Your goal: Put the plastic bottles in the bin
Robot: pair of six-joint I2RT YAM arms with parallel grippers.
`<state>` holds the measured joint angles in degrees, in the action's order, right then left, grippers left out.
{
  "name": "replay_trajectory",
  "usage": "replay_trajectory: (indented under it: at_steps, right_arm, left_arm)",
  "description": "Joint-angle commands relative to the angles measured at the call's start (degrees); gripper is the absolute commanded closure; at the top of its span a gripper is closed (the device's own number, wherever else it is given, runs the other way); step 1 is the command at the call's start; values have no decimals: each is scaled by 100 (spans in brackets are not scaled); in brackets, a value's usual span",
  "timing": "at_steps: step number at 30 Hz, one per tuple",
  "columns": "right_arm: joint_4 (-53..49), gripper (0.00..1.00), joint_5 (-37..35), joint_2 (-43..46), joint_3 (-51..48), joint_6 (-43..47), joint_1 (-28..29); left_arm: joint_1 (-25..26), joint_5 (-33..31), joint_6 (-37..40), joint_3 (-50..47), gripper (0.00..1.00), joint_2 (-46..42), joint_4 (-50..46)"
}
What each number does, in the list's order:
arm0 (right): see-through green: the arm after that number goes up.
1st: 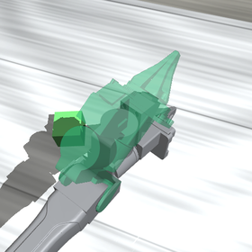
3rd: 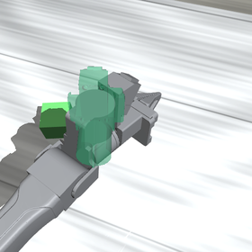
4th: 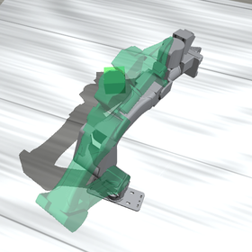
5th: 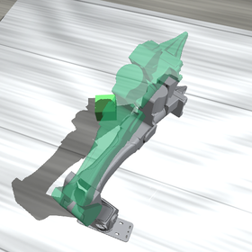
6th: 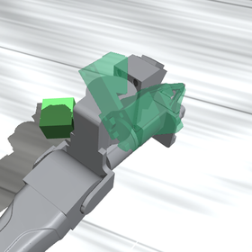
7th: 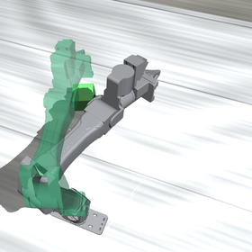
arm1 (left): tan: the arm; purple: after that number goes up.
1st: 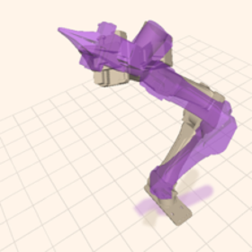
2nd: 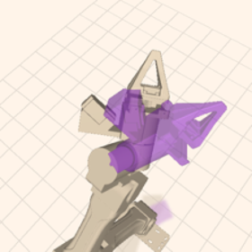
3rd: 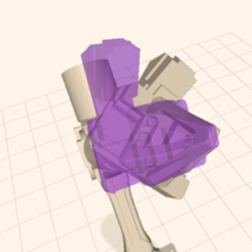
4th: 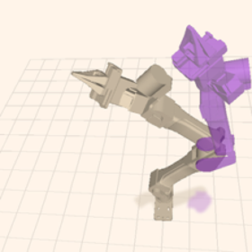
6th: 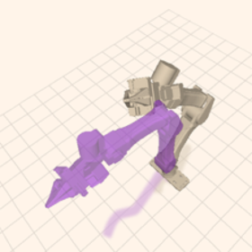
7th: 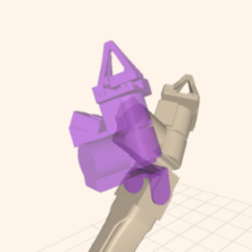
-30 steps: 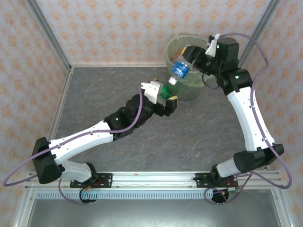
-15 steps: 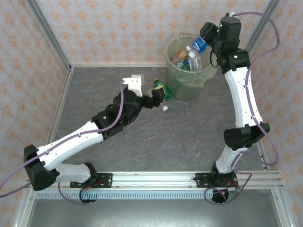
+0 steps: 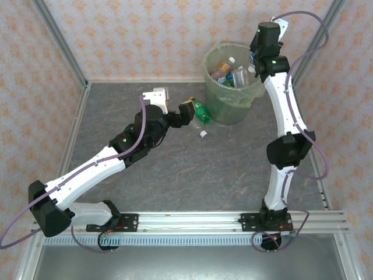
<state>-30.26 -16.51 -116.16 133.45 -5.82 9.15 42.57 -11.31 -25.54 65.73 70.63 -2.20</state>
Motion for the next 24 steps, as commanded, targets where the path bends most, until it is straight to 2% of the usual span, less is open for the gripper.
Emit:
replay_trajectory:
  at_steps: [1, 9, 14, 20, 24]
  right_arm:
    - [246, 49, -207, -279, 284, 227, -46]
    - [454, 49, -308, -800, 450, 473, -45]
    - [451, 49, -127, -959, 354, 525, -36]
    - [367, 48, 438, -863, 45, 567, 140]
    - [456, 46, 298, -674, -377, 884, 317]
  left_arm:
    - [-87, 12, -2, -29, 1, -16, 31]
    - [-329, 120, 115, -34, 1, 48, 141]
    - [-491, 256, 166, -30, 1, 116, 224]
    - [-674, 604, 120, -114, 1, 205, 360]
    - [-697, 671, 105, -162, 1, 241, 445]
